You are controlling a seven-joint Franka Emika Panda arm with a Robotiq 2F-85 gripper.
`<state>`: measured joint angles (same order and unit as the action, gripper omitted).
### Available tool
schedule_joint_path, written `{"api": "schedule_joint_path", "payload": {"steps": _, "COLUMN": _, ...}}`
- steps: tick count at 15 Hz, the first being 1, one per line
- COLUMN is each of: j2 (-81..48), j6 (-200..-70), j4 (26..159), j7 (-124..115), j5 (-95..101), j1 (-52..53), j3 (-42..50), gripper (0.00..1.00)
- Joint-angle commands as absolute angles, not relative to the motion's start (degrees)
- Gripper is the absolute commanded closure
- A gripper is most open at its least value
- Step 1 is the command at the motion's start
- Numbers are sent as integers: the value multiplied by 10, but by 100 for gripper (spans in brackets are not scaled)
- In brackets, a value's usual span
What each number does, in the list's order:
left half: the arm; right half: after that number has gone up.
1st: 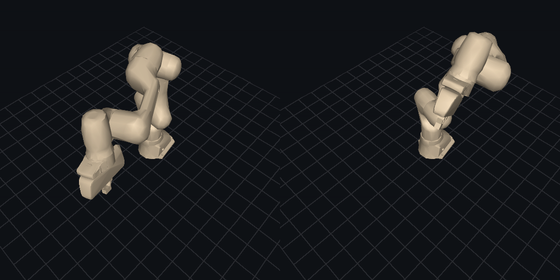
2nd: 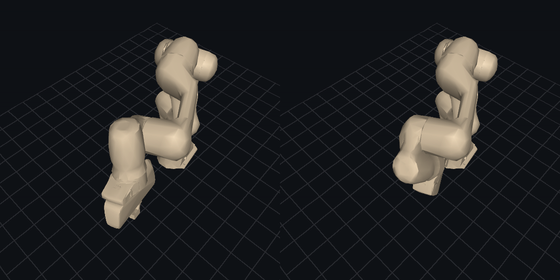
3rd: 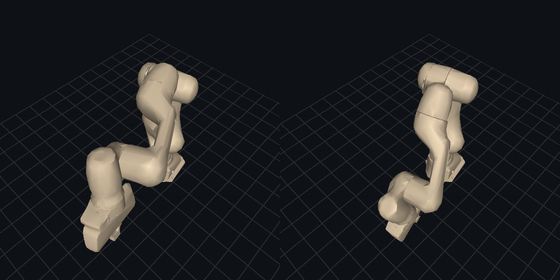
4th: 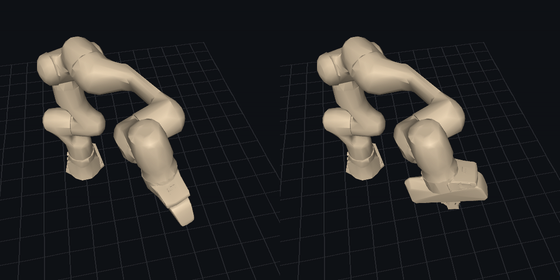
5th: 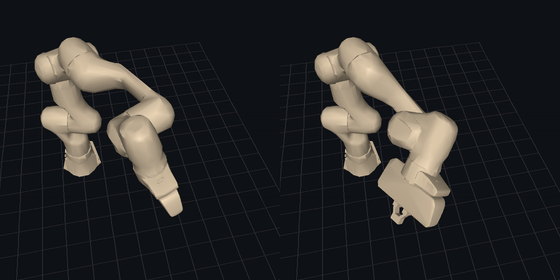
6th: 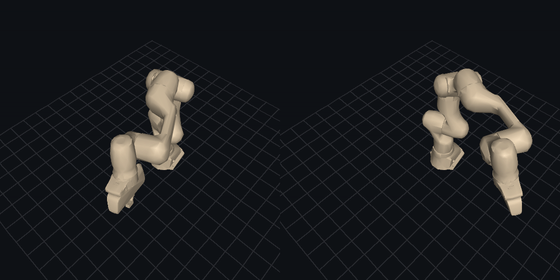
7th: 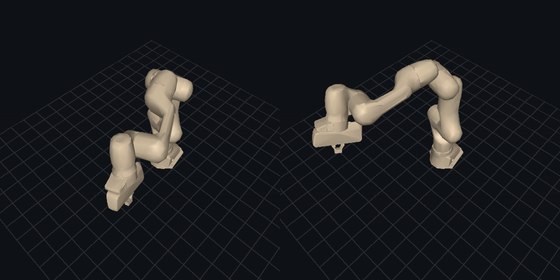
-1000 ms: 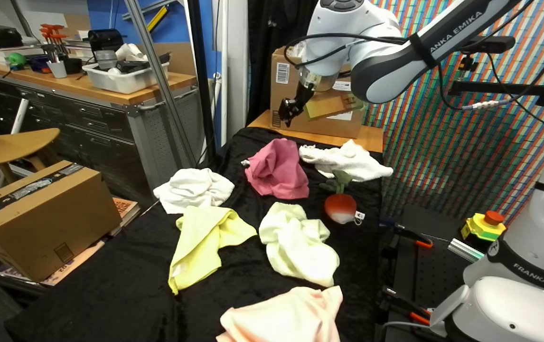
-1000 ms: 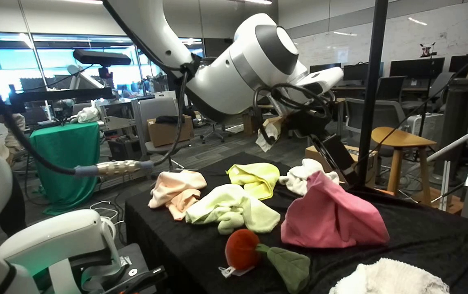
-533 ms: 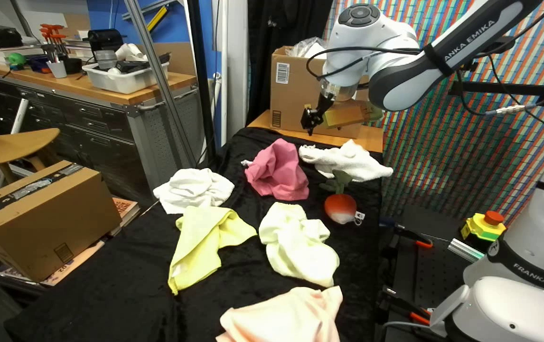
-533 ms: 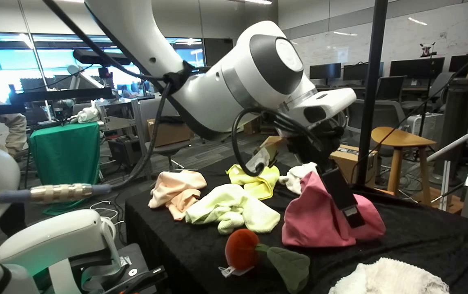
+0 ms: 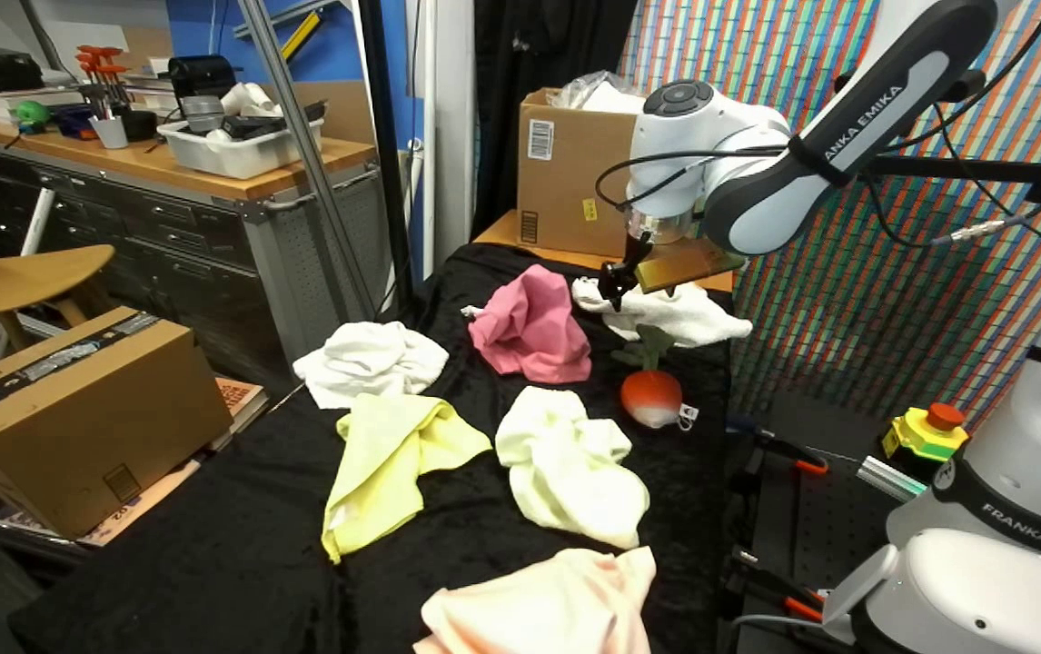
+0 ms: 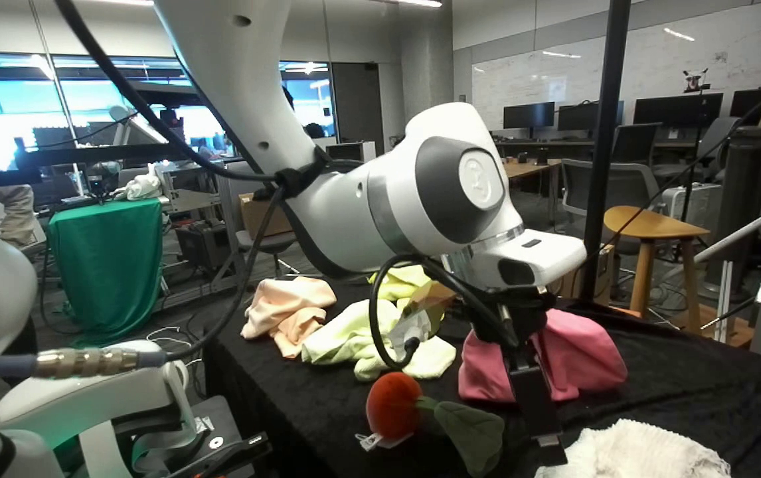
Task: Gather all the items on the table in one place
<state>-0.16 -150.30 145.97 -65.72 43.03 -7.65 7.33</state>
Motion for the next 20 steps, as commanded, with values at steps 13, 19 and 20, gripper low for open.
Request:
{"api": "schedule_joint_path", "payload": {"steps": 13, "j2": -65, "j6": -1544, "j4": 1425, "j7": -615, "j5": 469, "j1": -87, "j3": 142, "gripper": 0}}
{"api": "schedule_joint_path", "payload": {"steps": 19, "j2": -89, "j6": -1555, "j4": 1398, "j7": -600, "j5": 493, "j1": -92, "j3": 142, "gripper": 0}}
{"api": "schedule_joint_path", "payload": {"steps": 20, "j2": -93, "j6": -1559, "j4": 1395, "j7": -591, "j5": 488, "j1": -94, "j3": 142, "gripper": 0}}
